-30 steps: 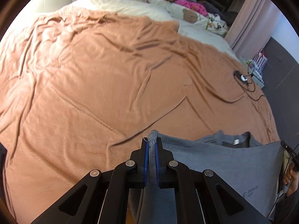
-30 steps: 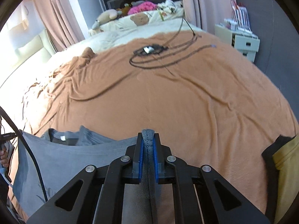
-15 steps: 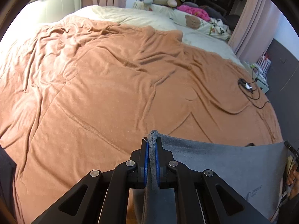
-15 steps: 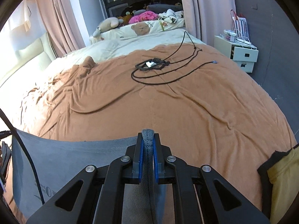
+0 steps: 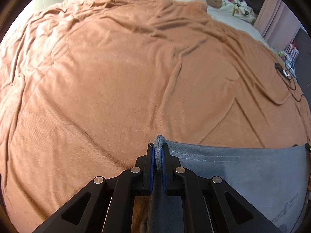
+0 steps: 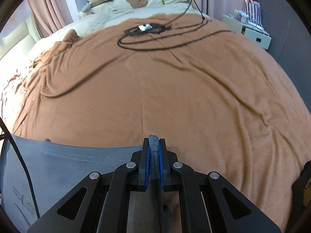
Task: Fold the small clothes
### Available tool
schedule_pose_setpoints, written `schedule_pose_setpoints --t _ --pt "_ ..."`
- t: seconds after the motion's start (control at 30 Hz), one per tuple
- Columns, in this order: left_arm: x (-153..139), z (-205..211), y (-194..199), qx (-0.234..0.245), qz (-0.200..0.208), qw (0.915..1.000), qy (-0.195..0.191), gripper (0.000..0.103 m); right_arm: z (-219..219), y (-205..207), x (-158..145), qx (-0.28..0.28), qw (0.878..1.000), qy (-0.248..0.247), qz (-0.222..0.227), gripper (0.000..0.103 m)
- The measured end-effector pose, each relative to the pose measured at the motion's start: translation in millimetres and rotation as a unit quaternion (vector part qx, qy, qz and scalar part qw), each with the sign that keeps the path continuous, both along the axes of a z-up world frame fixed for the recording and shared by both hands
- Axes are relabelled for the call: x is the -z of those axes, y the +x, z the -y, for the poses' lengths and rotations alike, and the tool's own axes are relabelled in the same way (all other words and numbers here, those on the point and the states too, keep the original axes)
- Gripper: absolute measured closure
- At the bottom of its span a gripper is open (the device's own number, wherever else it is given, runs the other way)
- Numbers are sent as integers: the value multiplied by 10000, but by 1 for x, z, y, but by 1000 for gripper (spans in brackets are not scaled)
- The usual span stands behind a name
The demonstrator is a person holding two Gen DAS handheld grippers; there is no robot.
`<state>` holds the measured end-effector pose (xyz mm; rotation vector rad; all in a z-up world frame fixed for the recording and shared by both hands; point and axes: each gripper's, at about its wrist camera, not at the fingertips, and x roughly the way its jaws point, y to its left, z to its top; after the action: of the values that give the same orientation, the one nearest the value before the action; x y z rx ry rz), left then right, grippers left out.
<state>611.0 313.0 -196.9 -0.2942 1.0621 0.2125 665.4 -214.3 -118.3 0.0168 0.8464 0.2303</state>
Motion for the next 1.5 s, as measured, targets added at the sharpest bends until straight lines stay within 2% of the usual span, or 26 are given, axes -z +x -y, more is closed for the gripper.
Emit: schedule_pose_setpoints --t 0.23,0.37,0.4,0.43,0.47,0.5,0.53,0.57,0.8,0.97,1.1,1.2,1.5 --pt "2 -3 -1 -99 -24 9999 -44 95 1 16 7 168 9998 41 -102 99" --pt "-5 -7 -10 -252 -77 9993 -262 85 12 11 3 173 9985 447 -278 97" --pt "-9 -7 -14 -268 -66 9991 -311 77 14 9 0 145 9981 509 -301 91" --pt "-13 -6 -18 -273 -35 9990 -359 65 18 3 -6 116 9981 539 -264 86" --pt "-18 -6 -23 -280 14 9988 -406 58 19 -3 -11 102 9983 536 -198 67" --pt "-26 -5 -30 -301 100 9986 -412 48 20 -8 -17 81 9984 540 -128 43" --pt "-30 -4 -33 -306 143 9986 -405 43 21 -16 -23 55 9984 556 -37 35" --pt "-36 -3 -37 -296 195 9985 -411 42 22 -23 -26 40 9984 555 25 31" --pt "-62 11 -73 -282 332 9971 -621 41 34 -67 -35 -90 9976 689 -48 31" --pt "-74 20 -104 -364 391 9964 -662 41 58 -96 -33 69 9954 949 -140 31" --pt "-82 30 -129 -322 410 9969 -597 41 64 -120 -36 127 9958 903 -89 31" --pt "-85 39 -148 -266 407 9973 -543 41 70 -139 -36 141 9952 965 -105 31" --pt "-86 61 -209 -318 505 9957 -711 41 83 -192 -35 244 9945 1014 -72 31"
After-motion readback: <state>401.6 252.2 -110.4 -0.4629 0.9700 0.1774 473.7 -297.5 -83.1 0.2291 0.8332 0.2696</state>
